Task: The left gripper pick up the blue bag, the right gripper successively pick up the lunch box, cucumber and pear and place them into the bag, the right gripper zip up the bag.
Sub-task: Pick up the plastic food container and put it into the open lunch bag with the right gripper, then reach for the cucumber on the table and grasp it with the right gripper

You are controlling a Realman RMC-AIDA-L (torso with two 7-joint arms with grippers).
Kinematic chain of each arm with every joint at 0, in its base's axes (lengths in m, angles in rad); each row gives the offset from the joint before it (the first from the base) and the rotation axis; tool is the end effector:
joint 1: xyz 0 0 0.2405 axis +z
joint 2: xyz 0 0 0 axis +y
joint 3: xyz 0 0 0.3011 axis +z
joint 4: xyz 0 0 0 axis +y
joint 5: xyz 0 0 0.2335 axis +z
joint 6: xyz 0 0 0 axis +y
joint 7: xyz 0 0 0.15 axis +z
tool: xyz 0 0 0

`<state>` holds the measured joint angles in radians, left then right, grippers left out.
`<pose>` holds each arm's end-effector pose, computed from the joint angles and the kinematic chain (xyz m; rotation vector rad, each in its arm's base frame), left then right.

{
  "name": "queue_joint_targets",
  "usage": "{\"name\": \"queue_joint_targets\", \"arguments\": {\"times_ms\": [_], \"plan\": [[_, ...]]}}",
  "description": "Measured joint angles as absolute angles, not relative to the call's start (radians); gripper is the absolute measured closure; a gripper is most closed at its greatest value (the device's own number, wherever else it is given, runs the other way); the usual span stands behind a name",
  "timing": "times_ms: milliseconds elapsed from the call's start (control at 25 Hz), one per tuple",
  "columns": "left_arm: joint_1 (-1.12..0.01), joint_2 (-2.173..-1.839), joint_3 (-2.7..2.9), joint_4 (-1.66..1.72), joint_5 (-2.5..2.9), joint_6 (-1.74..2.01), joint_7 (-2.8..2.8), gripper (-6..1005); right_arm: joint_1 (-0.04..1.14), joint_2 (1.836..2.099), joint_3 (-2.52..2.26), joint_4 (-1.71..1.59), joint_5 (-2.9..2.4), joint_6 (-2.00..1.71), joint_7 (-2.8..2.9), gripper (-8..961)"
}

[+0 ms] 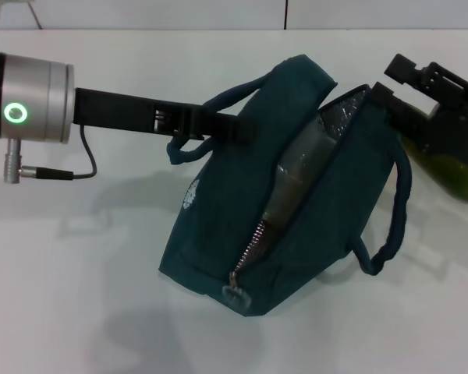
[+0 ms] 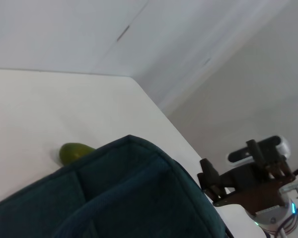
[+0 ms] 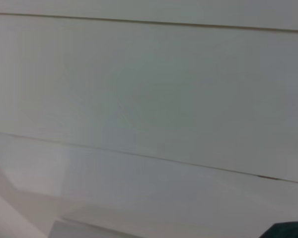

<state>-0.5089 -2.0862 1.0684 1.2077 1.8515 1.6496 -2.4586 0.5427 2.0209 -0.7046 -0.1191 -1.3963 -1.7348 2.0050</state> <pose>-0.1878 0.3772 0.0053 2.7468 1.3179 0.6369 0.2948 0.3455 -0.0299 1.8149 -1.6893 -1.6344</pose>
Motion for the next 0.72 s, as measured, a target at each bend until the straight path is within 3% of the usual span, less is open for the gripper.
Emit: {"name": "queue_joint_targets", "arguments": {"times_ms": [160,440,520,720], "plan": [[-0.51,-2.083,1.062,1.194,1.852,1.628,-2.458,946,0.521,2.016,-0.709,-0.173,-1.396,-1.767,1.982,424],[-0.508,-2.083,1.06,1.185,1.854,1.617,-2.46,946,0.431,1.998,-0.705,-0.284,-1.397,-1.776,1.878,362],[-0.503,-2.085,1.059,1.179,1.853,1.616,-2.463,946,0.41,1.98,-0.704,-0.304,-1.397,-1.76,1.863,344],[-0.5,-2.087,1.047,1.159,1.85,1.613,-2.46,946,0.391,1.904,-0.688,-0.32,-1.396,-1.726,1.825,300]]}}
